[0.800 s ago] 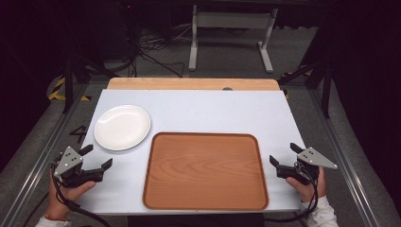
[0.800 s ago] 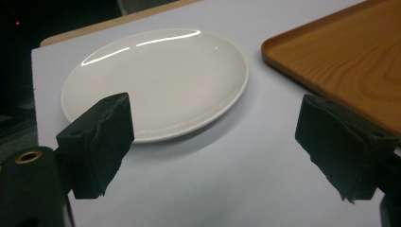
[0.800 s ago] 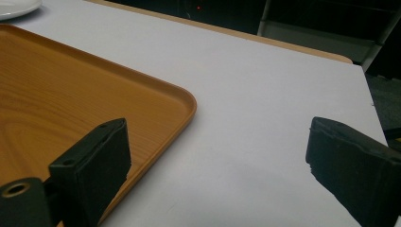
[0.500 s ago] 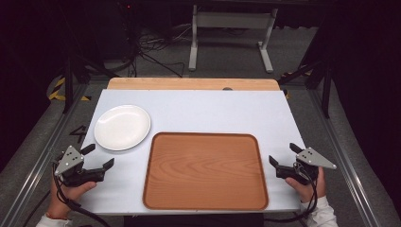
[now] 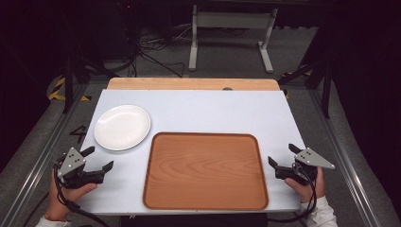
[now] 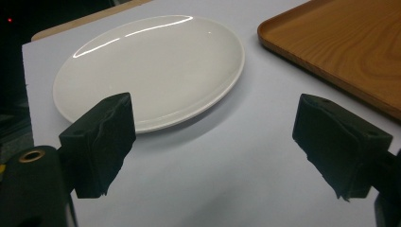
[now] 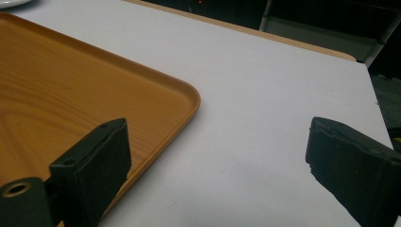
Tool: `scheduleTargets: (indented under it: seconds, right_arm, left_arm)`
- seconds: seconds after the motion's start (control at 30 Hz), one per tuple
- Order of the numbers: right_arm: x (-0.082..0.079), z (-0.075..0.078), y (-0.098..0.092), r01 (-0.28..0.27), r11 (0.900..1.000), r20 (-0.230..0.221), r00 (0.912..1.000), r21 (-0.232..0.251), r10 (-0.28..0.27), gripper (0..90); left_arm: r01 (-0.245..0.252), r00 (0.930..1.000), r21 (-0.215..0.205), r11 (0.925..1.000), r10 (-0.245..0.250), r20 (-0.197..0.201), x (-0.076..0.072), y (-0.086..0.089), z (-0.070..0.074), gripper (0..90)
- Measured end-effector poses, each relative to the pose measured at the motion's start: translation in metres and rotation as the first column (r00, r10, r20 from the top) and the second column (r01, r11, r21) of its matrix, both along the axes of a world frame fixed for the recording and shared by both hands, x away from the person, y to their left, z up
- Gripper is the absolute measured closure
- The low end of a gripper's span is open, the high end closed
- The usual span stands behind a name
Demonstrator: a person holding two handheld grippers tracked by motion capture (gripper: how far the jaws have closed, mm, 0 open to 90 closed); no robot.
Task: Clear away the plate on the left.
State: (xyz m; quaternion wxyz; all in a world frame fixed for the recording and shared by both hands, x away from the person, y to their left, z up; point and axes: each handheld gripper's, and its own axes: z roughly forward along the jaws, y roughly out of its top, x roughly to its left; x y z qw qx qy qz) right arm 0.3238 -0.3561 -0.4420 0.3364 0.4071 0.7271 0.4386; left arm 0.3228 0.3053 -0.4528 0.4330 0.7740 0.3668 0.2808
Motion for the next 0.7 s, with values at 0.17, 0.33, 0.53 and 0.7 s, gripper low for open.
scheduleTargets:
  seconds: [0.17, 0.33, 0.53, 0.7]
  right_arm:
    - [0.001, 0.000, -0.001, 0.000, 1.000, -0.001, 1.0000, 0.000, 0.000, 8.0]
    - [0.002, -0.001, 0.002, -0.014, 1.000, -0.009, 0.9999, -0.010, 0.014, 8.0]
    - [0.002, -0.002, 0.002, -0.009, 1.000, -0.014, 0.9999, -0.004, 0.009, 8.0]
    - [0.003, -0.003, 0.003, -0.012, 1.000, -0.020, 0.9997, -0.008, 0.012, 8.0]
  left_arm:
    - [-0.014, 0.9998, 0.046, 0.9989, 0.014, -0.011, 0.000, -0.006, -0.004, 14.2]
    - [-0.025, 0.9996, 0.115, 0.9930, 0.024, 0.015, 0.000, -0.012, -0.002, 15.1]
    - [-0.046, 0.9987, 0.193, 0.9801, 0.040, 0.032, 0.003, -0.017, -0.001, 15.0]
    - [-0.053, 0.9981, 0.299, 0.9527, 0.041, 0.046, 0.009, -0.027, -0.001, 14.8]
